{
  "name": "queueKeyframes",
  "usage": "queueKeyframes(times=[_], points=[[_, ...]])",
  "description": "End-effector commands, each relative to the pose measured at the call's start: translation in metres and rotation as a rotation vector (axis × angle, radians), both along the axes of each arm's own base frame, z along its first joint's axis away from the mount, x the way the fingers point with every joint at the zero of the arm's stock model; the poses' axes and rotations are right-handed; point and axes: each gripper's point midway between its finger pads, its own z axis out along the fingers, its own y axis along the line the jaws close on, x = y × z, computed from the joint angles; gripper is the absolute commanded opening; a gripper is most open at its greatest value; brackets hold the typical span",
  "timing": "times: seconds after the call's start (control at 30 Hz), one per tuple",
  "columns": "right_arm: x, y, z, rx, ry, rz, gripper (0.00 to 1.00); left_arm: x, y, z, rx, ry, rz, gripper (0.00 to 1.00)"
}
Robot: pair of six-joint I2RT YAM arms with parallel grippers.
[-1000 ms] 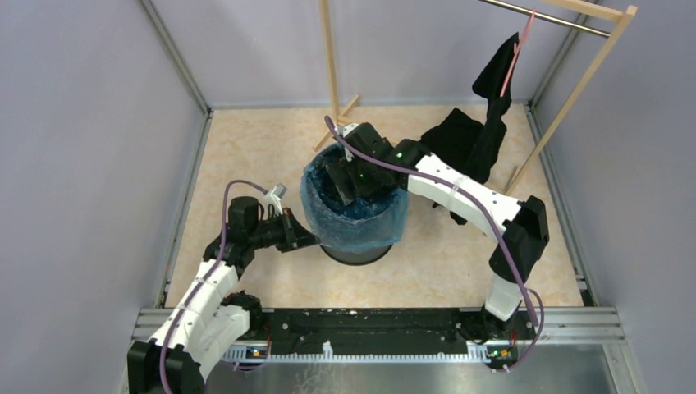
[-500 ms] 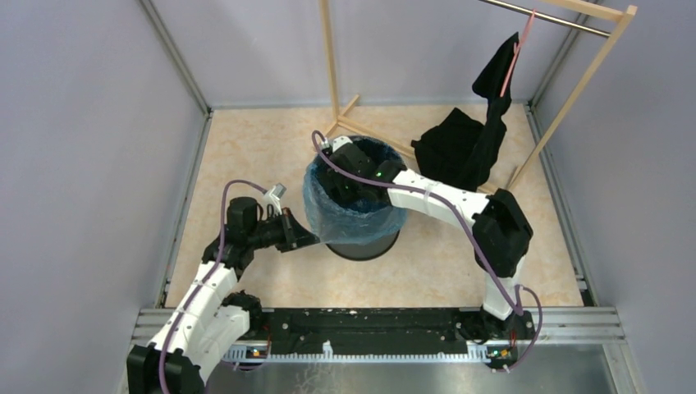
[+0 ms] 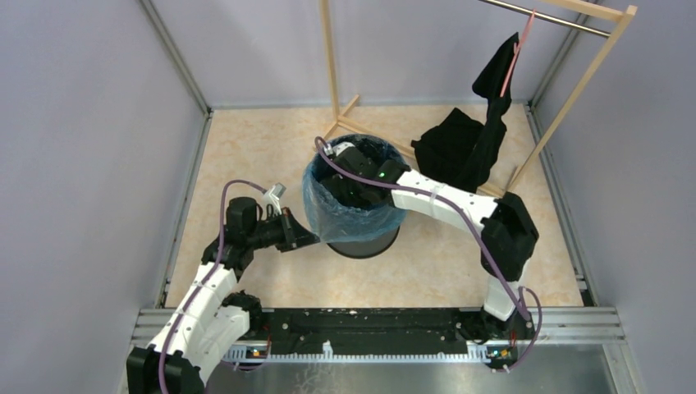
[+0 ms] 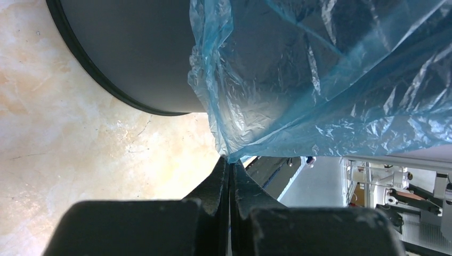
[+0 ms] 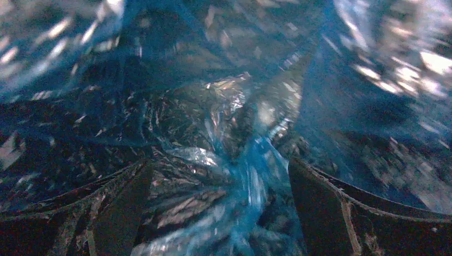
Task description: Put the trash bags into the trash bin
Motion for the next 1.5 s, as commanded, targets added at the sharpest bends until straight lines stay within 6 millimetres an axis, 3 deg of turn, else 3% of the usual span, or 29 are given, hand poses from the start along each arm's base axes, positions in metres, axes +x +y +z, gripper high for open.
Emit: queueKeyframes(times=[0.0, 0.2, 0.43, 0.63, 0.77, 0.93, 1.07, 1.2, 1.3, 1.47], points=[[-0.019, -0.017, 0.046, 0.028, -0.014, 0.002, 0.97, 0.009, -0.005, 0.024, -0.043, -0.080, -0.018, 0.00], [-0.033, -0.024, 0.018, -0.002, 0.051, 0.033, 0.85, 0.010, -0.007, 0.020, -0.052, -0.065, -0.029, 0.00], [-0.024, -0.003, -0.026, -0.048, 0.113, 0.071, 0.62, 0.011, -0.008, 0.020, -0.063, -0.058, -0.026, 0.00], [-0.013, 0.007, -0.057, -0.057, 0.131, 0.074, 0.50, 0.010, -0.008, 0.017, -0.070, -0.048, -0.022, 0.00], [-0.013, 0.011, -0.079, -0.054, 0.163, 0.075, 0.48, 0.009, -0.008, 0.014, -0.083, -0.045, -0.012, 0.00], [-0.015, 0.011, -0.090, -0.044, 0.189, 0.074, 0.50, 0.010, -0.009, 0.014, -0.089, -0.044, -0.006, 0.00], [-0.018, 0.014, -0.076, -0.001, 0.191, 0.076, 0.52, 0.012, -0.009, 0.016, -0.092, -0.053, -0.005, 0.00], [-0.016, 0.018, -0.025, 0.083, 0.146, 0.085, 0.62, 0.014, -0.006, 0.016, -0.064, -0.054, 0.010, 0.00], [-0.018, 0.015, 0.001, 0.073, 0.141, 0.097, 0.68, 0.022, 0.005, 0.016, 0.020, -0.065, 0.068, 0.09], [-0.018, 0.006, 0.021, 0.034, 0.133, 0.091, 0.70, 0.028, 0.014, 0.029, 0.064, -0.092, 0.133, 0.32]])
